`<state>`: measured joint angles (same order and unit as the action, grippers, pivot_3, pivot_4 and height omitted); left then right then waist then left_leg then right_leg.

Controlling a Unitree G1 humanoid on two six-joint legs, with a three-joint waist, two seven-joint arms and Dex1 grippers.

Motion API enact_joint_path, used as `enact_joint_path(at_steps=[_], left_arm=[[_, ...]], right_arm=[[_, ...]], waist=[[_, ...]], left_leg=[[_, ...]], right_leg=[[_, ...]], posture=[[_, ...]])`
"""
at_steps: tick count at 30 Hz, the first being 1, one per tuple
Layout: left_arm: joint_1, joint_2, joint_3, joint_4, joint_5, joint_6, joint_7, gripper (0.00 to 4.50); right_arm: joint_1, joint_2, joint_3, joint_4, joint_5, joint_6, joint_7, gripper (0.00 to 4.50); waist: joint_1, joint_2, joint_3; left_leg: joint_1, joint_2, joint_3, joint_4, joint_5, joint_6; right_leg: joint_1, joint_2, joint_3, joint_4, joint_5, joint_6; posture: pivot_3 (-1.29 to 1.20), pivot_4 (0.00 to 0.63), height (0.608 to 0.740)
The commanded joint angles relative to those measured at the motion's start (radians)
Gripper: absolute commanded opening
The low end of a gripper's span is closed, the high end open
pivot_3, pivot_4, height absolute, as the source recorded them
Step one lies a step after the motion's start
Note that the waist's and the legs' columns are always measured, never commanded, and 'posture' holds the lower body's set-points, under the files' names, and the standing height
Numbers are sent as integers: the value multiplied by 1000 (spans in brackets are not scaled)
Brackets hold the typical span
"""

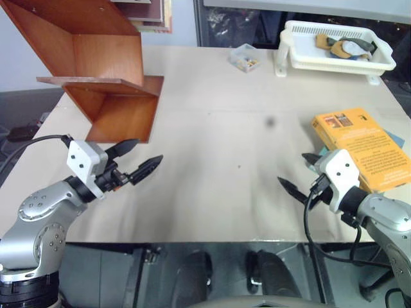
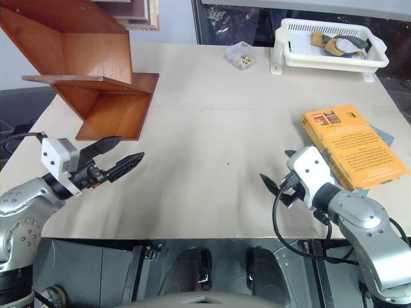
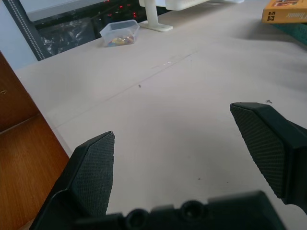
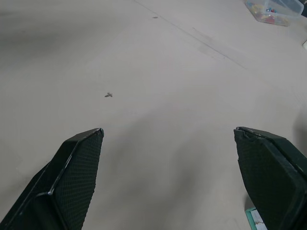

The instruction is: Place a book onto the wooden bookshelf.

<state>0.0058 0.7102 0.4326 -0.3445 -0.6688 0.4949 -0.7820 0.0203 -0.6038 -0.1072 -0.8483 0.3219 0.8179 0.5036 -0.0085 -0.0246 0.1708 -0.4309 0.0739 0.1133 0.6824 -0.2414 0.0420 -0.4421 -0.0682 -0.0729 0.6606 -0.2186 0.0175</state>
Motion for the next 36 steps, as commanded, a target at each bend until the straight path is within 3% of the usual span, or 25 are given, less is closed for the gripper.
enact_joint_path(at_steps=[1,9,16,19,21,27,36], left_arm=[[2,37,31,-38,-20,1,-30,4448],[-40,66,-14,-22,-29,-4,-90,4448],[-116,70,-148,-91,-56,-1,-185,4448],[-190,47,-224,-112,-63,8,-187,4500],[-227,29,-255,-118,-75,20,-181,4500],[-285,-6,-314,-125,-84,32,-179,4500],[-283,-16,-321,-151,-103,50,-166,4500]], right_arm=[[4,-11,-39,-44,19,3,-3,4471],[-2,-7,-51,-48,30,33,-38,4471],[-106,-31,-159,17,-33,197,-179,4471],[-189,-67,-262,133,-50,258,-208,3653],[-227,-104,-297,205,-73,262,-220,2862],[-282,-239,-327,450,-117,255,-194,52],[-260,-268,-392,417,-32,293,-81,52]], waist=[[0,0,0],[1,0,0],[2,0,0],[10,0,0],[13,0,0],[15,0,0],[16,0,0]], left_leg=[[0,0,0,0,0,0],[0,0,0,0,0,0],[0,0,1,0,0,0],[0,-1,1,1,0,0],[0,-2,1,1,0,0],[0,-1,2,-1,0,0],[1,0,2,-1,0,0]], right_leg=[[0,0,0,0,0,0],[0,0,0,0,0,0],[0,-1,0,0,0,0],[0,-1,0,0,0,0],[0,0,1,0,0,0],[-1,4,3,-1,4,1],[-1,4,4,0,3,4]], posture=[[0,150,740],[0,150,740],[0,150,740],[0,150,740],[0,150,740],[0,150,740],[0,150,740]])
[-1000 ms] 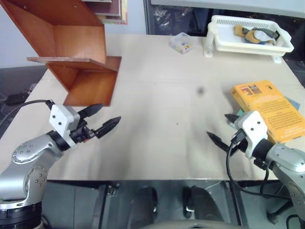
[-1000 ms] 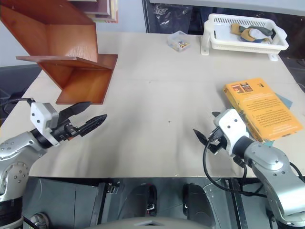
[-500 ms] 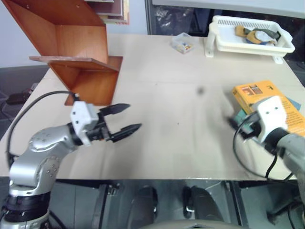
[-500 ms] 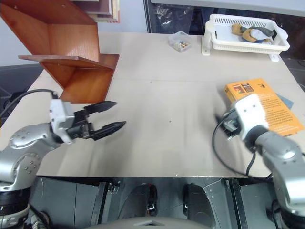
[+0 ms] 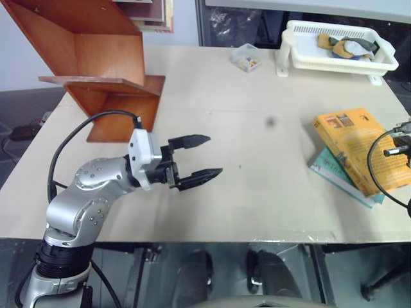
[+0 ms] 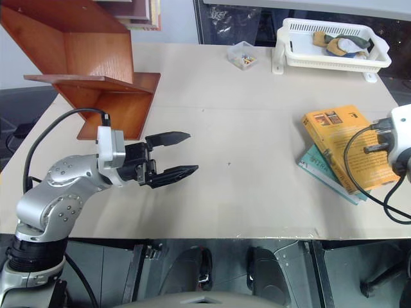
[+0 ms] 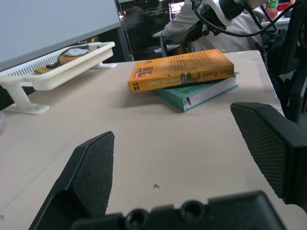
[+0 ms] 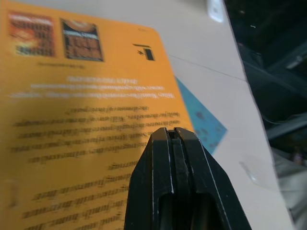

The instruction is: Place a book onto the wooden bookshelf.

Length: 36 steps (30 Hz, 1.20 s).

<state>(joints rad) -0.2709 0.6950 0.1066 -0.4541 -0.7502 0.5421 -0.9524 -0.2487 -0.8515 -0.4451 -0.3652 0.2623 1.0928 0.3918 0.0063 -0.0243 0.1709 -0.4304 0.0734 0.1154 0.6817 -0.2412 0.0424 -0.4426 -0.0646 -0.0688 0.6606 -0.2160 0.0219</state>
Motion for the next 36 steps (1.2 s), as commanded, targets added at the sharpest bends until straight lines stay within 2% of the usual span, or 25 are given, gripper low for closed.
enact_joint_path(at_steps=[1,7,10,17,22,36], left_arm=[[-6,-1,4,-40,-23,5,3,4500],[-23,-4,-3,-27,-21,10,-8,4500],[-27,-6,-12,-22,-14,7,-19,4500],[-30,-13,-22,-27,-15,10,-15,4500],[-11,-5,-7,-38,-21,15,-11,4500],[52,4,27,-105,-53,42,44,4500]], right_arm=[[28,-21,-57,-82,31,19,38,52],[85,-21,-78,-89,-2,7,11,52],[90,-26,-108,-12,-81,-14,-77,52],[16,-6,-112,146,-115,-83,-127,52],[-92,-14,-78,329,-81,-171,-74,52],[-108,-36,38,405,-60,-223,67,52]], waist=[[1,0,0],[6,0,0],[7,0,0],[0,0,0],[-10,0,0],[-15,0,0]], left_leg=[[0,0,0,0,0,0],[0,0,0,0,0,0],[0,0,0,1,0,0],[0,0,1,1,0,0],[1,0,1,1,0,0],[1,0,1,1,0,0]], right_leg=[[0,0,0,0,0,0],[0,0,0,0,0,0],[0,0,0,0,0,0],[0,0,1,0,0,0],[0,0,1,1,0,0],[0,0,1,1,0,0]], posture=[[0,150,740],[0,150,740],[0,150,740],[0,150,740],[0,150,740],[0,150,740]])
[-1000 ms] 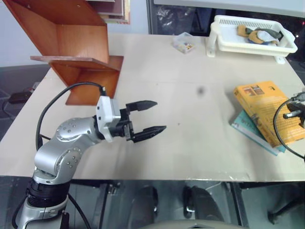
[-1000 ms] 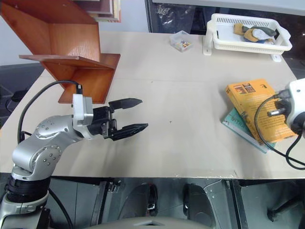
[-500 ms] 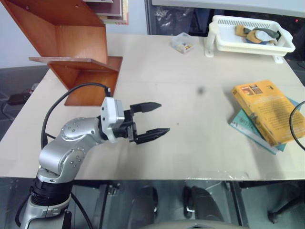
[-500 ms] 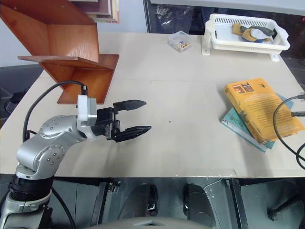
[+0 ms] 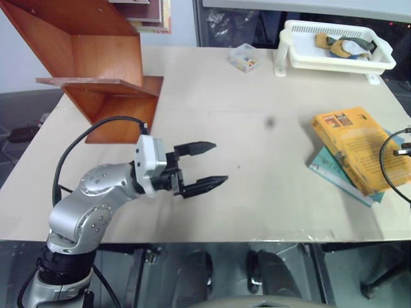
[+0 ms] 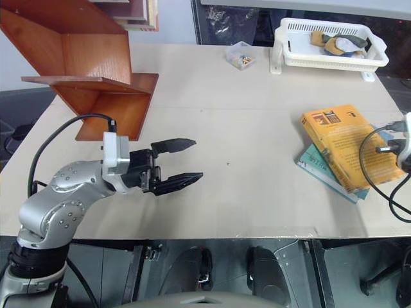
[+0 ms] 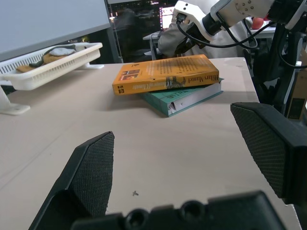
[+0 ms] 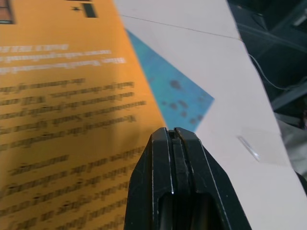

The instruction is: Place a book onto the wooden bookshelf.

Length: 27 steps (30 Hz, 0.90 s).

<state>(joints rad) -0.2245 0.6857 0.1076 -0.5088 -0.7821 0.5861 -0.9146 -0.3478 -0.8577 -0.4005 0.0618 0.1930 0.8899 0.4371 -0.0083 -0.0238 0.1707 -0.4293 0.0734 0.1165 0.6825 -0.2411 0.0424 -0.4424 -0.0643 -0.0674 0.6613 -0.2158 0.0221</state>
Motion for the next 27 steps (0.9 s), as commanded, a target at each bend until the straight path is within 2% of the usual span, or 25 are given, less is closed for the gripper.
enact_joint_path(at_steps=[1,8,21,27], left_arm=[[9,15,27,-54,-23,-1,9,4500],[10,19,27,-49,-24,-1,10,4500],[11,19,28,-53,-21,-1,15,4500],[18,20,32,-62,-23,0,25,4500]], right_arm=[[-3,-30,-4,-30,11,-23,29,52],[-13,-28,-16,-4,-23,-68,-14,52],[-132,-67,57,305,-120,-191,-84,52],[-206,-52,64,398,-107,-175,-86,52]], waist=[[0,0,0],[0,0,0],[-2,0,0],[-4,0,0]], left_leg=[[0,0,0,0,0,0],[0,0,0,0,0,0],[0,0,1,0,0,0],[0,0,1,0,0,0]], right_leg=[[0,0,0,0,0,0],[0,0,0,0,0,0],[0,0,1,0,0,0],[0,0,1,0,0,0]], posture=[[0,150,740],[0,150,740],[0,150,740],[0,150,740]])
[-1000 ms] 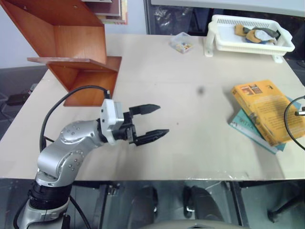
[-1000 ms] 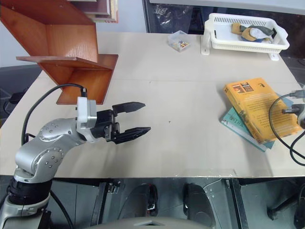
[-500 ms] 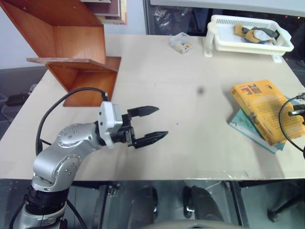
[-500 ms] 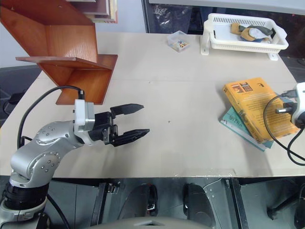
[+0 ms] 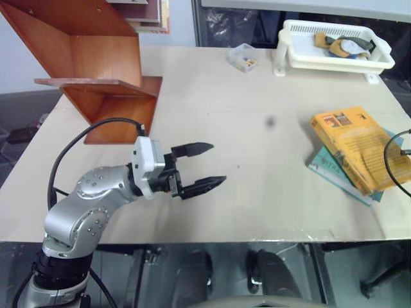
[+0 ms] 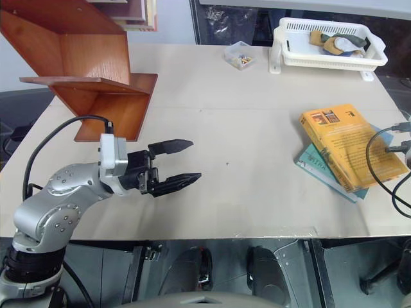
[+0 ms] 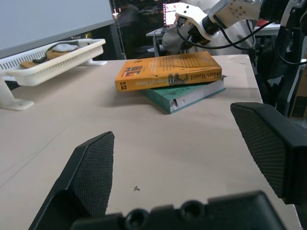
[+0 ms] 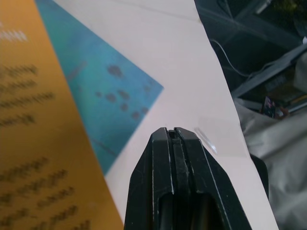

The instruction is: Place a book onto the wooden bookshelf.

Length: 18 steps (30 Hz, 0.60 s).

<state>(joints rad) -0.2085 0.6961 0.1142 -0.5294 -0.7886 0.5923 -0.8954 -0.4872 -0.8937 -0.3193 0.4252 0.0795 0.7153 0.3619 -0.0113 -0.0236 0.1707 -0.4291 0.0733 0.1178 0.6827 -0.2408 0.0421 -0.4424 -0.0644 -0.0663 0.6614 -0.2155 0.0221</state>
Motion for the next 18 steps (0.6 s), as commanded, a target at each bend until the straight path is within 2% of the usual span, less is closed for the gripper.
enact_joint_path(at_steps=[1,14,18], left_arm=[[1,11,25,-41,-17,-6,7,4500],[16,13,34,-59,-23,-3,27,4500],[25,13,38,-70,-27,-2,37,4500]], right_arm=[[-88,-8,-23,54,17,9,-13,52],[-281,34,-79,208,106,103,-71,52],[-312,35,-30,177,118,161,-18,52]], waist=[[-2,0,0],[-1,1,0],[-3,1,0]], left_leg=[[0,0,0,0,0,0],[0,0,1,0,0,-1],[0,0,1,0,0,0]], right_leg=[[0,0,0,0,0,0],[0,0,1,0,2,-3],[0,0,1,0,2,-3]], posture=[[0,150,740],[0,150,740],[0,150,740]])
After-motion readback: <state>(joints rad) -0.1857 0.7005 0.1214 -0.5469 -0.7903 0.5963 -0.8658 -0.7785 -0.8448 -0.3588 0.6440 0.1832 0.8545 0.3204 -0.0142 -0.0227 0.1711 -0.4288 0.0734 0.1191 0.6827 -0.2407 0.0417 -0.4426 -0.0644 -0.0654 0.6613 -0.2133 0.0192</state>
